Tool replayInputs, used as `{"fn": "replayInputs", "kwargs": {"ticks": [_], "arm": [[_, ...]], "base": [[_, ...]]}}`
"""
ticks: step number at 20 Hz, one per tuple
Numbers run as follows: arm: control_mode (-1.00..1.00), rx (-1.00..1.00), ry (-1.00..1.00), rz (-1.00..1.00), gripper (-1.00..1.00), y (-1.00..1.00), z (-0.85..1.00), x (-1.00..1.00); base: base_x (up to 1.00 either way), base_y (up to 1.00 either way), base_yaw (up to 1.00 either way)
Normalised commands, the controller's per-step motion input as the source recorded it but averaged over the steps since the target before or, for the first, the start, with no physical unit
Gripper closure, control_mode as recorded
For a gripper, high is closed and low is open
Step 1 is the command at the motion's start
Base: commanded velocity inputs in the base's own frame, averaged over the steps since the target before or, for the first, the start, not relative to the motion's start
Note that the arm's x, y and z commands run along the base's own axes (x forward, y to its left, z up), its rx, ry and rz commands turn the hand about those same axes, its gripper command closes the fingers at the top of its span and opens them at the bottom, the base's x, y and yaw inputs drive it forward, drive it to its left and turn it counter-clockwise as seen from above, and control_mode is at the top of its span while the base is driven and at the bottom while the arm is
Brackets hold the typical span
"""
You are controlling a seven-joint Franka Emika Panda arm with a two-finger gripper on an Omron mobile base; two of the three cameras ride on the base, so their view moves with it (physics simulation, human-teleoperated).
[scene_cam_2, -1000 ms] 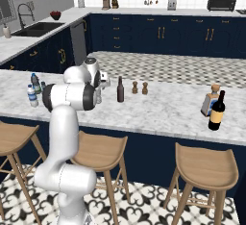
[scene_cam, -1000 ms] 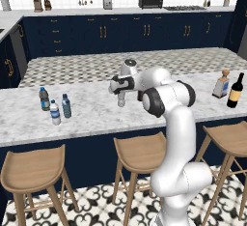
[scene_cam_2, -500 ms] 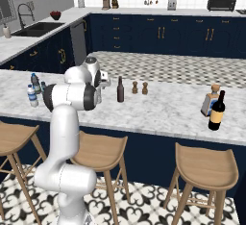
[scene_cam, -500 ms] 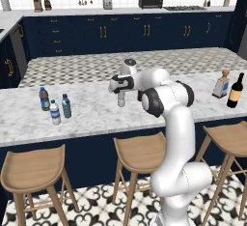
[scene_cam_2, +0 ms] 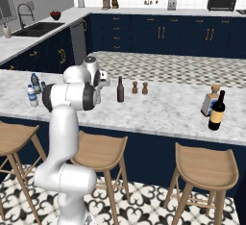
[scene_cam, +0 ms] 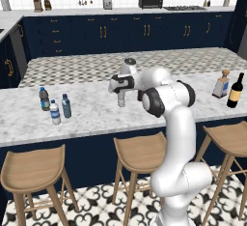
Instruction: Move the plastic bottles in the middle to the plastics group, and the glass bottles in the middle to the glass group.
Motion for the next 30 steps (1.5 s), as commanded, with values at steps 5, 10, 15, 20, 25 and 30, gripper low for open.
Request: {"fn": "replayInputs", "kwargs": {"ticks": [5,10,15,20,25,30], "arm": [[-1.0,0.0,-0.02,0.11,1.0,0.34,0.02,-0.64],[-1.0,0.01,-0.11,0.15,1.0,0.68,0.07,-0.52],[-1.0,0.1,-0.08,0.16,1.0,0.65,0.42,-0.16],[-1.0,0.12,0.0,0.15,1.0,0.63,0.38,-0.01],[-1.0,0.02,-0.01,0.17,1.0,0.44,-0.06,-0.23],[-1.0,0.0,-0.14,0.15,1.0,0.39,-0.03,-0.37]], "base": [[0.0,0.0,0.0],[0.0,0.0,0.0],[0.0,0.0,0.0],[0.0,0.0,0.0],[0.0,0.0,0.0],[0.0,0.0,0.0]]}}
